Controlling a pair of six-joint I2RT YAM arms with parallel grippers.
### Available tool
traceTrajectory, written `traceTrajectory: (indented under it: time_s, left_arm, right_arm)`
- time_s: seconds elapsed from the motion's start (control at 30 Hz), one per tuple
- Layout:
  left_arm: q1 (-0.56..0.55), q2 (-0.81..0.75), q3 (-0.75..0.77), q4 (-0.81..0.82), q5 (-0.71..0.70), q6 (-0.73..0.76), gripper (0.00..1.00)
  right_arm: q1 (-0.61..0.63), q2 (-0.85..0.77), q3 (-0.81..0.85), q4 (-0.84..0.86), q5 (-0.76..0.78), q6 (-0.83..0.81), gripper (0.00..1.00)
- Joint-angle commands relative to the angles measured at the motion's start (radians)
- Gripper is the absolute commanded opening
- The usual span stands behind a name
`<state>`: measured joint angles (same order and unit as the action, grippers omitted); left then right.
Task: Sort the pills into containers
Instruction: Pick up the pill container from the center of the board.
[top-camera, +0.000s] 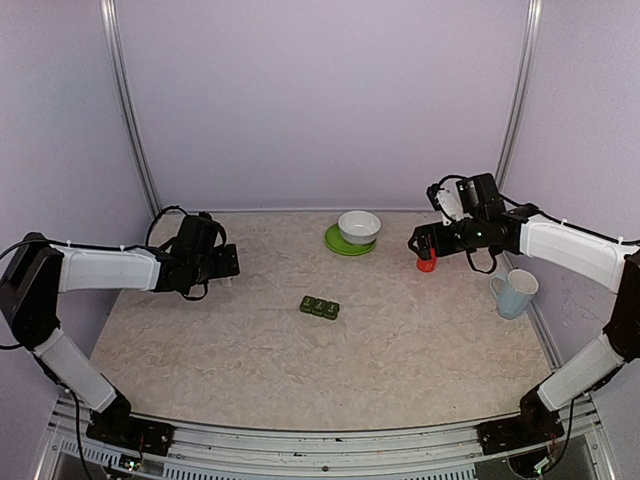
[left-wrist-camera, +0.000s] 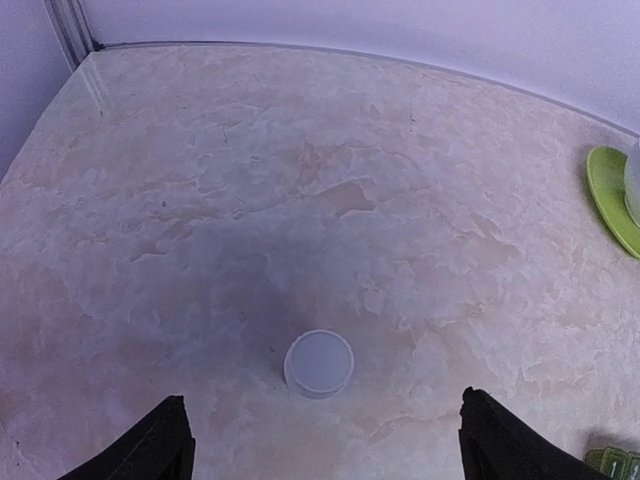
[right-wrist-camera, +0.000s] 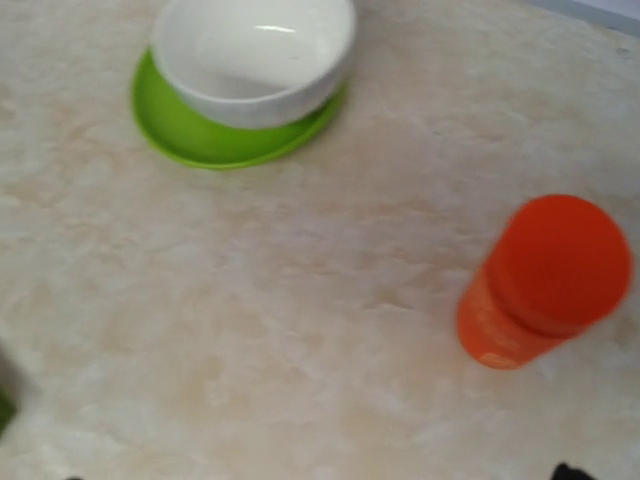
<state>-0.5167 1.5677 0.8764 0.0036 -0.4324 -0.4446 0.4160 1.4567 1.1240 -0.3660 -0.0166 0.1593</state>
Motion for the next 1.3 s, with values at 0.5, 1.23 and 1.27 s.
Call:
traceTrajectory:
  time_s: [0.5, 1.23, 1.27]
  left_arm:
    - [-0.086, 0.056, 0.041, 0.050, 0.099, 0.018, 0.99]
    - [-0.106, -0.129, -0.062, 0.023, 0.074, -0.016, 0.99]
    - [-0.106, -0.133, -0.066, 0.021, 0.072, -0.016, 0.99]
  right_arm:
    - [0.178, 0.023, -0.148, 0.280, -0.225, -0.220, 1.00]
    - [0.434, 0.491, 0.164, 0.264, -0.079, -0.412, 0.98]
    - [0.437, 0.505, 0.179, 0.253, -0.078, -0.416, 0.98]
